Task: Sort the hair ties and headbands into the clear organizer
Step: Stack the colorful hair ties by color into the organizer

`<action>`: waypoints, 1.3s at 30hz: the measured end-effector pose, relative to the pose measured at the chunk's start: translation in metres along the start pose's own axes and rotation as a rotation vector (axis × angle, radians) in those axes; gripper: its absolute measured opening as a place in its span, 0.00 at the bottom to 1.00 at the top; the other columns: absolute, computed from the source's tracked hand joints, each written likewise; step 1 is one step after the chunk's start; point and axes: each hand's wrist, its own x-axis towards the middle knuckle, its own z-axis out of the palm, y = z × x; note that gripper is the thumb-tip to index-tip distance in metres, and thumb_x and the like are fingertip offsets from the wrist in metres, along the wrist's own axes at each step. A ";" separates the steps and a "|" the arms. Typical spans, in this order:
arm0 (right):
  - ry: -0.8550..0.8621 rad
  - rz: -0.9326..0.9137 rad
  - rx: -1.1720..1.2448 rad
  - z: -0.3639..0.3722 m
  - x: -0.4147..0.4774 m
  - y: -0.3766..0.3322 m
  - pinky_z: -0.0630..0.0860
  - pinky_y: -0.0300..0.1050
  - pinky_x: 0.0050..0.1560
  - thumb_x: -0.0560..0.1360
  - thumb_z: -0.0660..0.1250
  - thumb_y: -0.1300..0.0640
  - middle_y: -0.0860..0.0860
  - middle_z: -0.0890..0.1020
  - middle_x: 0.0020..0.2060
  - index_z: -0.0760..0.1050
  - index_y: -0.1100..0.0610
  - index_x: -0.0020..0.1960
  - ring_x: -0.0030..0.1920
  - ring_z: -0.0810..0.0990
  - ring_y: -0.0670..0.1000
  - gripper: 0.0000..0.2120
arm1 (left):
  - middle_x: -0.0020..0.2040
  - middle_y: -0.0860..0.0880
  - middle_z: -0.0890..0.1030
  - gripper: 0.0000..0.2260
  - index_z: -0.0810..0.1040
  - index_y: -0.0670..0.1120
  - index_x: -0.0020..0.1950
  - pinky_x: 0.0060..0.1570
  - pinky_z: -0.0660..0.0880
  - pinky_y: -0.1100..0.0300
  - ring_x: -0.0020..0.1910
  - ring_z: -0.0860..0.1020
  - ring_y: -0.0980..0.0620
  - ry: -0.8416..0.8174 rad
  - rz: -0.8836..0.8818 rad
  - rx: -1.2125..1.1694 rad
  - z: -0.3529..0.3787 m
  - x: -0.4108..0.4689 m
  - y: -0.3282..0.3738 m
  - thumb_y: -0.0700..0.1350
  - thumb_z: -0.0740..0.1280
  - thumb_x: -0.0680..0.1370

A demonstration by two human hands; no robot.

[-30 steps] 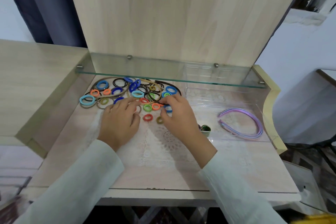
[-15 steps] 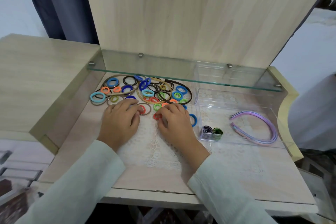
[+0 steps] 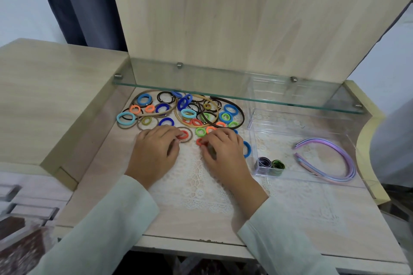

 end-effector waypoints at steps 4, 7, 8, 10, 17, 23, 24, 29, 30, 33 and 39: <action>-0.020 0.018 0.006 -0.001 -0.001 0.002 0.63 0.50 0.62 0.74 0.63 0.52 0.43 0.79 0.51 0.79 0.49 0.51 0.61 0.69 0.50 0.09 | 0.53 0.53 0.83 0.10 0.83 0.48 0.55 0.51 0.73 0.51 0.54 0.80 0.52 -0.003 -0.006 0.003 -0.003 0.000 0.001 0.45 0.65 0.76; -0.008 0.025 0.019 -0.001 -0.001 0.002 0.62 0.49 0.61 0.74 0.65 0.54 0.42 0.79 0.51 0.79 0.49 0.51 0.61 0.69 0.50 0.07 | 0.53 0.52 0.83 0.10 0.83 0.48 0.55 0.52 0.73 0.51 0.54 0.80 0.51 0.000 -0.014 0.001 -0.004 -0.001 0.001 0.46 0.66 0.76; 0.002 0.025 0.024 -0.002 -0.002 0.002 0.62 0.50 0.61 0.74 0.66 0.54 0.43 0.79 0.51 0.80 0.49 0.50 0.61 0.69 0.50 0.07 | 0.54 0.52 0.83 0.11 0.82 0.48 0.55 0.52 0.73 0.51 0.54 0.80 0.50 0.002 -0.013 -0.001 -0.004 -0.001 0.001 0.46 0.66 0.76; 0.026 0.023 0.036 -0.001 -0.002 0.002 0.62 0.51 0.60 0.74 0.67 0.54 0.43 0.80 0.50 0.80 0.49 0.50 0.60 0.69 0.50 0.06 | 0.53 0.52 0.82 0.11 0.82 0.48 0.55 0.51 0.73 0.52 0.53 0.80 0.50 0.004 0.001 -0.007 -0.005 -0.001 0.002 0.48 0.66 0.76; 0.095 0.080 0.056 0.000 -0.001 0.005 0.65 0.54 0.59 0.74 0.64 0.52 0.46 0.80 0.49 0.79 0.51 0.49 0.61 0.72 0.54 0.07 | 0.51 0.54 0.82 0.10 0.83 0.49 0.54 0.50 0.74 0.52 0.51 0.80 0.52 -0.017 0.137 -0.106 -0.007 -0.001 0.004 0.51 0.66 0.78; 0.109 0.080 0.051 0.001 -0.001 0.005 0.60 0.48 0.58 0.74 0.66 0.53 0.46 0.81 0.49 0.80 0.51 0.49 0.60 0.72 0.53 0.06 | 0.51 0.54 0.82 0.10 0.82 0.48 0.54 0.47 0.75 0.51 0.51 0.80 0.53 -0.097 0.180 -0.158 -0.003 -0.002 0.000 0.51 0.66 0.79; 0.112 0.075 0.048 0.001 -0.001 0.005 0.60 0.47 0.57 0.74 0.66 0.54 0.46 0.81 0.48 0.80 0.51 0.49 0.59 0.72 0.53 0.06 | 0.51 0.54 0.82 0.09 0.82 0.49 0.54 0.47 0.75 0.51 0.51 0.80 0.53 -0.102 0.175 -0.158 -0.003 -0.002 0.000 0.51 0.66 0.79; 0.095 0.075 0.048 0.000 -0.002 0.005 0.60 0.47 0.58 0.74 0.66 0.53 0.45 0.81 0.48 0.79 0.51 0.49 0.59 0.71 0.52 0.06 | 0.52 0.56 0.82 0.09 0.82 0.50 0.55 0.49 0.75 0.51 0.52 0.79 0.53 -0.140 0.175 -0.166 -0.004 -0.002 -0.001 0.51 0.66 0.79; 0.095 0.076 0.050 0.000 -0.002 0.005 0.60 0.47 0.57 0.74 0.66 0.53 0.45 0.81 0.48 0.79 0.51 0.49 0.59 0.71 0.52 0.05 | 0.52 0.56 0.82 0.10 0.81 0.50 0.55 0.50 0.75 0.51 0.53 0.79 0.54 -0.146 0.180 -0.166 -0.005 -0.002 0.000 0.52 0.65 0.79; 0.091 0.080 0.053 -0.001 -0.002 0.005 0.63 0.50 0.58 0.75 0.64 0.52 0.46 0.81 0.48 0.78 0.51 0.48 0.58 0.72 0.53 0.06 | 0.53 0.58 0.81 0.09 0.81 0.52 0.55 0.51 0.74 0.51 0.54 0.79 0.54 -0.163 0.189 -0.162 -0.008 -0.002 0.003 0.52 0.66 0.78; 0.083 0.042 0.079 -0.004 -0.002 0.001 0.66 0.51 0.57 0.76 0.59 0.50 0.45 0.79 0.50 0.77 0.51 0.48 0.59 0.71 0.52 0.09 | 0.57 0.53 0.80 0.13 0.79 0.48 0.58 0.50 0.74 0.53 0.55 0.79 0.52 -0.091 0.146 -0.141 -0.014 -0.001 0.009 0.44 0.65 0.74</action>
